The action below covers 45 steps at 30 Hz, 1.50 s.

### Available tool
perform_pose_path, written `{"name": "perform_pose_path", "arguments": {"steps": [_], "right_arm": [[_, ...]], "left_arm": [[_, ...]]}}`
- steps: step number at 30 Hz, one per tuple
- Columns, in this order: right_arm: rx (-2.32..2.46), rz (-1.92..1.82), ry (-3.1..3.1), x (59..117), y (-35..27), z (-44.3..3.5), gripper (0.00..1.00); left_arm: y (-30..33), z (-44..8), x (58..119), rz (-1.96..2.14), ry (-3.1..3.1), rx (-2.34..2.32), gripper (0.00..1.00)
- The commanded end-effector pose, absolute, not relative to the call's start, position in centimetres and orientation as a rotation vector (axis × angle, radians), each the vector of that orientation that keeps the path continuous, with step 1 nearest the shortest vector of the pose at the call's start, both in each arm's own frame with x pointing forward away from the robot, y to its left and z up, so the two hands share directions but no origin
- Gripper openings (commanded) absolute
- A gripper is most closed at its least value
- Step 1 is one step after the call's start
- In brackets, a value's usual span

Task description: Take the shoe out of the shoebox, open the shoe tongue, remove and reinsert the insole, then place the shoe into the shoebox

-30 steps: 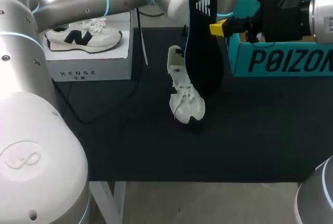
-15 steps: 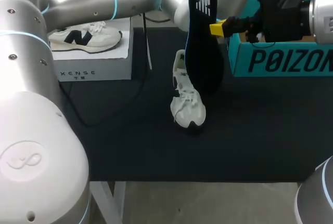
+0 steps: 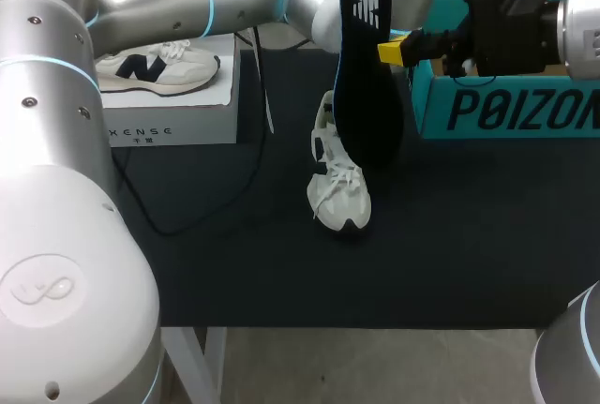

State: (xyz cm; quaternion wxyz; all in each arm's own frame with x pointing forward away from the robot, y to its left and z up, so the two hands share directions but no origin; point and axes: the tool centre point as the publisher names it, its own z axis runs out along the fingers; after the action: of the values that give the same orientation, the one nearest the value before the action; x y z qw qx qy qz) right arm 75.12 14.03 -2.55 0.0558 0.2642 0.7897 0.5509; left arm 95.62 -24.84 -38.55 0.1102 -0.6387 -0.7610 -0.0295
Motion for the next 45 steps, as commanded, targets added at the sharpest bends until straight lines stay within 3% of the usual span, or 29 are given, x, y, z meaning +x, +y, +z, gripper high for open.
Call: {"name": "perform_pose_path", "arguments": {"steps": [1,16,34,45], "right_arm": [[0.803,1.67,2.396,75.3,14.3,-2.7,0.0],[0.803,1.67,2.396,75.3,14.3,-2.7,0.0],[0.803,1.67,2.396,75.3,14.3,-2.7,0.0],[0.803,1.67,2.396,75.3,14.3,-2.7,0.0]], "left_arm": [[-23.9,-37.0,95.6,-0.073,-2.29,-1.864,1.0],[-24.3,-33.0,97.6,-0.061,-2.596,-1.54,1.0],[-21.7,-29.7,98.2,-0.036,-2.975,-0.79,1.0],[-19.5,-27.4,96.6,0.219,-3.043,-0.338,1.0]]}}
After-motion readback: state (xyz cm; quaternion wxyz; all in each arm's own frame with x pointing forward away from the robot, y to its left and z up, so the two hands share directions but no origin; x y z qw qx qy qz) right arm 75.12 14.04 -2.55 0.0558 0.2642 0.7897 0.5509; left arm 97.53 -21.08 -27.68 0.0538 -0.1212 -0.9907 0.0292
